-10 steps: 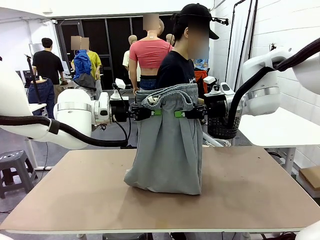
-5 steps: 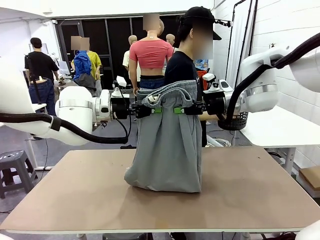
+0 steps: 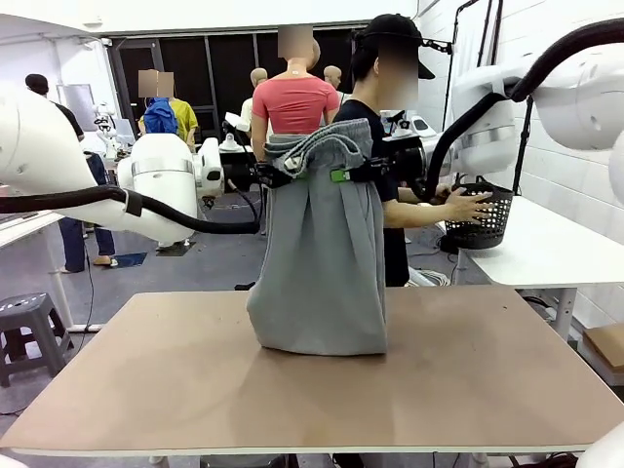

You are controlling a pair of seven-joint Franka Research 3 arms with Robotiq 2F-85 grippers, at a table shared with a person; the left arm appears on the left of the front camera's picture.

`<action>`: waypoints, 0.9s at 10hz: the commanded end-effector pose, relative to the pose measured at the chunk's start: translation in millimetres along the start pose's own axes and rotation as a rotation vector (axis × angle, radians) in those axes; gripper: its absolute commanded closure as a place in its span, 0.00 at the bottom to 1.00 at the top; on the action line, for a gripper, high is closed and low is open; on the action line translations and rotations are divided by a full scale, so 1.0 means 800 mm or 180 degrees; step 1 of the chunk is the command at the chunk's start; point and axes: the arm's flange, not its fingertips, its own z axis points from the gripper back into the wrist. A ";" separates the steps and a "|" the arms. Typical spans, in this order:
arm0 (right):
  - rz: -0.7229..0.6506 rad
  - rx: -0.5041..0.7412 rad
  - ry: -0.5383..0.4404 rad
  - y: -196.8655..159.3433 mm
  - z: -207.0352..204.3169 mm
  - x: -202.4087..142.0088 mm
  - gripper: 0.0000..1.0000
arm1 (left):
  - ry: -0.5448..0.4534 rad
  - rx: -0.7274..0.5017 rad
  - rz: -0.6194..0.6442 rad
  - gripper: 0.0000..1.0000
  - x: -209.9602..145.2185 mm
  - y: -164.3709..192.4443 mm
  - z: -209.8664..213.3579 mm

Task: Fold the training pants.
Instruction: Fold the Training pants in half.

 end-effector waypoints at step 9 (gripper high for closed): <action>-0.0123 0.0039 0.0111 -0.038 0.000 -0.001 1.00 | 0.0167 0.0127 0.0108 1.00 -0.013 0.031 -0.011</action>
